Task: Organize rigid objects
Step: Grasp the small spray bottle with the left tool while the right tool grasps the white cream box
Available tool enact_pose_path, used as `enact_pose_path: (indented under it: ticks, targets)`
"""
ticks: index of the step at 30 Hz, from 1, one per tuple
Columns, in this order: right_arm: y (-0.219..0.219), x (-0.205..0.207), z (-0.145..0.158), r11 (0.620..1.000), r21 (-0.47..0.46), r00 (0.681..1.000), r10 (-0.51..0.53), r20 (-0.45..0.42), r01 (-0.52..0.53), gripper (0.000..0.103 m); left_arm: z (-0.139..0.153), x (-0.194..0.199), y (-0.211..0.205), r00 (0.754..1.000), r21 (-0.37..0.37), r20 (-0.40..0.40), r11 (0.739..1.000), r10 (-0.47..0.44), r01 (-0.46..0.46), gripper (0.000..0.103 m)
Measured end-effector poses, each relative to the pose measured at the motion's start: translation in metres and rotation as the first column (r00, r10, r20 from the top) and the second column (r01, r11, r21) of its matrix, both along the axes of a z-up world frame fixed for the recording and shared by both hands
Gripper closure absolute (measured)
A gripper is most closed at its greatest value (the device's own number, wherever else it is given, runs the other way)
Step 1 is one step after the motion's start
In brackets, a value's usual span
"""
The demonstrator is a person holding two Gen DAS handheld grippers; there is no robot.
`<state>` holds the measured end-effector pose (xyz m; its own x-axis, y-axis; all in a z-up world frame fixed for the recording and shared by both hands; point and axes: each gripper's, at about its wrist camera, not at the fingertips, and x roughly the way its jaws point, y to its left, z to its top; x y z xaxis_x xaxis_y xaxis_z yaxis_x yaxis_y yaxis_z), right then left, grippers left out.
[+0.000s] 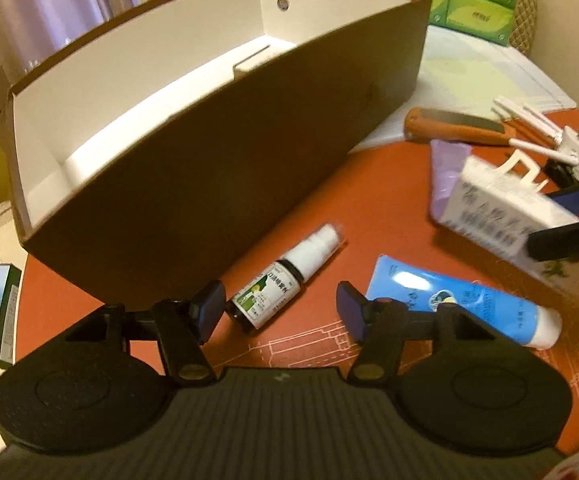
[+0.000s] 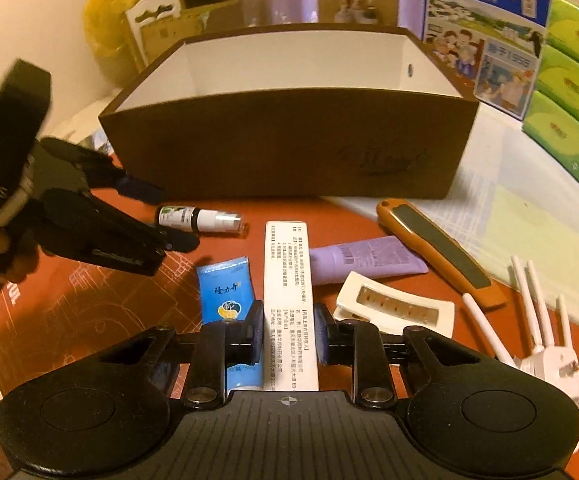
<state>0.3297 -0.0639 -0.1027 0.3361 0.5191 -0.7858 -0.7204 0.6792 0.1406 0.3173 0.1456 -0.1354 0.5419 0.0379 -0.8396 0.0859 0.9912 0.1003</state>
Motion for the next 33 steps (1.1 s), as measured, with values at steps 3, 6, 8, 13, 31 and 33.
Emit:
enact_pose_path:
  ticks: [3,6,8,13,31,33]
  targets:
    - [-0.002,-0.002,0.005,1.0,-0.006,1.0,-0.019,0.015,0.019,0.081,0.0,-0.002,0.001,1.0,-0.003,-0.006,1.0,0.0,0.0,0.056]
    - [-0.005,-0.002,0.009,1.0,0.006,0.999,-0.031,0.018,0.031,0.081,0.001,-0.006,0.0,1.0,-0.047,-0.03,0.999,-0.005,0.004,0.071]
    - [-0.008,-0.001,0.01,0.999,0.005,0.999,-0.051,0.021,0.051,0.081,0.001,-0.01,-0.003,0.999,-0.068,-0.045,0.998,0.0,-0.003,0.071]
    - [-0.019,0.003,0.01,0.993,0.008,0.993,-0.121,0.01,0.121,0.081,0.007,-0.015,-0.004,0.998,-0.105,-0.042,0.993,0.043,-0.047,0.071]
    - [-0.059,0.007,0.019,0.954,0.031,0.955,-0.296,-0.019,0.297,0.081,-0.005,0.03,-0.004,0.993,-0.076,-0.072,0.993,0.089,-0.094,0.072]
    - [-0.063,0.008,0.019,0.951,0.031,0.951,-0.307,-0.023,0.308,0.081,-0.005,0.032,-0.006,0.993,-0.068,-0.075,0.993,0.092,-0.097,0.077]
